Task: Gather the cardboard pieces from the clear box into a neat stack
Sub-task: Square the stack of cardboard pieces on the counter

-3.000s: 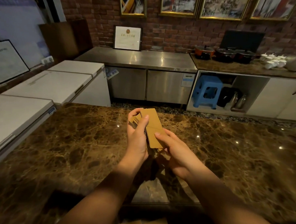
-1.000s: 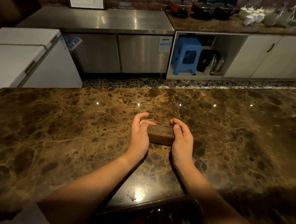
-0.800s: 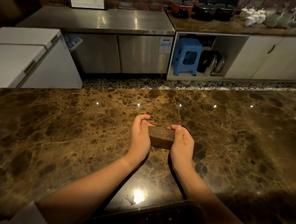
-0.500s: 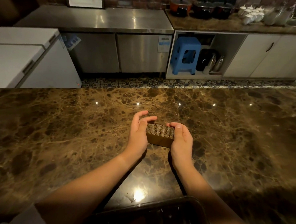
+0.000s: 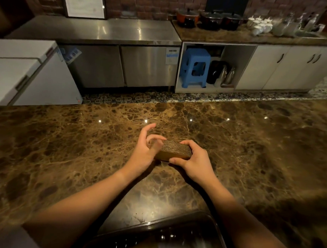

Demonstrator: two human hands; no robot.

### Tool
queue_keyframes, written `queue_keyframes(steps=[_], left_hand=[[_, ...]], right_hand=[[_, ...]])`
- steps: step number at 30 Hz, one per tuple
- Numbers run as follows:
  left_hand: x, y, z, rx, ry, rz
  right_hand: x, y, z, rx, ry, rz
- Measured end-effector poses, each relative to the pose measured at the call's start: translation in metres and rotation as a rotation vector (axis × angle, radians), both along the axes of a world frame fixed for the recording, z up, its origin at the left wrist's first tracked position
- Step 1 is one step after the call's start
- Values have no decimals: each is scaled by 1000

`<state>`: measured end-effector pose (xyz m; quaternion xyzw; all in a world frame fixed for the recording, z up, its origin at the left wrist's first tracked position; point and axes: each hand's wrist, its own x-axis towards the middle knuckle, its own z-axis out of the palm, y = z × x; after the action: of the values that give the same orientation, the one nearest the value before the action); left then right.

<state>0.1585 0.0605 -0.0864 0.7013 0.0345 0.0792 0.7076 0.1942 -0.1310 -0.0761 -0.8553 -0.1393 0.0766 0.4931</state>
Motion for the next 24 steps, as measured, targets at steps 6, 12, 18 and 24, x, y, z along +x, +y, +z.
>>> queue_keyframes(steps=[6,12,18,24], left_hand=[[-25,19,36,-55,-50,-112],[-59,19,87,-11,-239,-35],[-88,20,127,188,-273,-50],[-125,9,159,99,-63,-159]], right_hand=[[-18,-4,30,227,85,-20],[-45,-1,81,343,128,168],[-54,-7,136,-146,-115,416],[-91,-15,161,2,-71,514]])
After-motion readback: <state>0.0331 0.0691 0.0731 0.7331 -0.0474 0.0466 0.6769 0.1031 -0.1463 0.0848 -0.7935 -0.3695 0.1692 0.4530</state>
